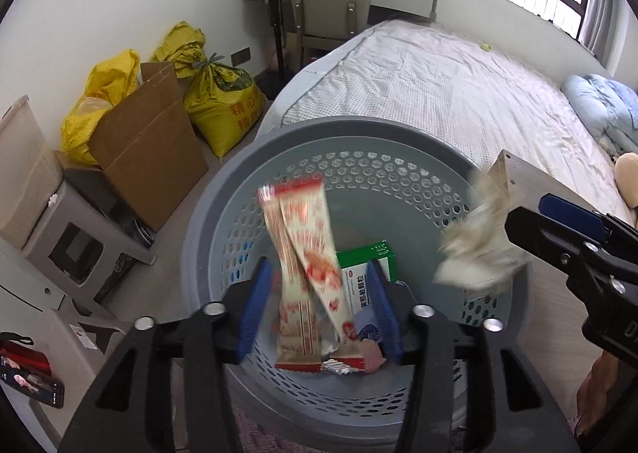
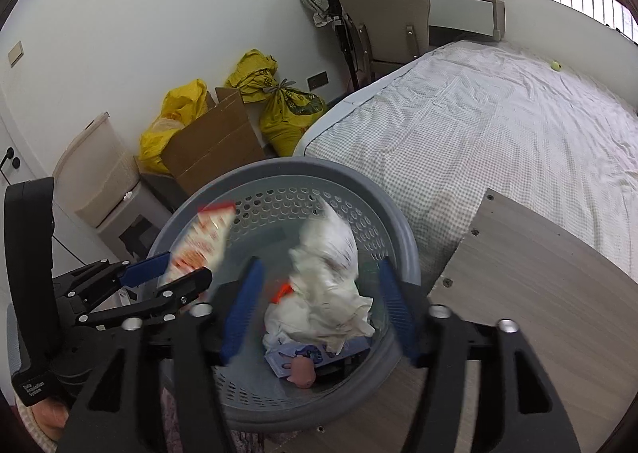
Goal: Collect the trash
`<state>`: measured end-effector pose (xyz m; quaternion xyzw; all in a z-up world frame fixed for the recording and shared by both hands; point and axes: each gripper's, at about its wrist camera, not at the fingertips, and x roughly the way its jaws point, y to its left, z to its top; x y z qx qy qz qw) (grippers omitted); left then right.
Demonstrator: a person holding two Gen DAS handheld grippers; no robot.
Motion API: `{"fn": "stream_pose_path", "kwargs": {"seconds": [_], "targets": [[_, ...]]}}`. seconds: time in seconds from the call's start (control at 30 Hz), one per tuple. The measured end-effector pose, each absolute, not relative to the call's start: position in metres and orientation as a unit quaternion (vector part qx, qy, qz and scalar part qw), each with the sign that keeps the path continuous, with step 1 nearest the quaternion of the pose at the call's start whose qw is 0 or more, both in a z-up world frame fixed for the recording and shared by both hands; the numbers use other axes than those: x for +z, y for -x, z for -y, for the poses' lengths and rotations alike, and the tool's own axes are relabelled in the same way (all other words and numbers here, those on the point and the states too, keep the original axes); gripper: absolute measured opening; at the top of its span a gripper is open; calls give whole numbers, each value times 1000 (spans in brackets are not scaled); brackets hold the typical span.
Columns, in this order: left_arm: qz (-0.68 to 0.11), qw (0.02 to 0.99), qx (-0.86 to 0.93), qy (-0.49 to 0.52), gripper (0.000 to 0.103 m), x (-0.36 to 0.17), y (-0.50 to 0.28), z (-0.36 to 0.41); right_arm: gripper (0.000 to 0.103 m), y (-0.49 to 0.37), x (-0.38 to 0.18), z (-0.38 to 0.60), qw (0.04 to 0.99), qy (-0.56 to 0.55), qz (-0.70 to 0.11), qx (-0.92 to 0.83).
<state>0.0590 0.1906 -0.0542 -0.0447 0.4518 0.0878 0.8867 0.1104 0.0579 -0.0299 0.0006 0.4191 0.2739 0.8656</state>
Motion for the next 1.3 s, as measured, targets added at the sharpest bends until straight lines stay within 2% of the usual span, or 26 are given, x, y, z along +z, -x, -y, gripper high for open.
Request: {"fn": "stream_pose_path", "kwargs": {"seconds": [0.03, 0.13, 0.4, 0.67, 1.13, 1.3], "targets": [[-449, 888, 90, 46, 59, -53, -58, -192, 62, -109, -29, -58, 868, 1, -417, 272], [-447, 889, 91, 48, 60, -51, -56, -194, 62, -107, -29, -57, 869, 3, -418, 265], [-442, 890, 104, 48, 72, -48, -50, -195, 62, -100, -31, -55, 871, 7, -423, 251], [-435, 891, 125, 41, 84, -44, -44, -198, 67, -92, -31, -50, 878, 6, -417, 236], [-436, 889, 138, 32, 96, -41, -42, -196, 69, -88, -29, -48, 883, 17, -414, 222], [-434, 889, 143, 31, 96, -40, -41, -196, 70, -88, -28, -46, 884, 14, -413, 219]]}}
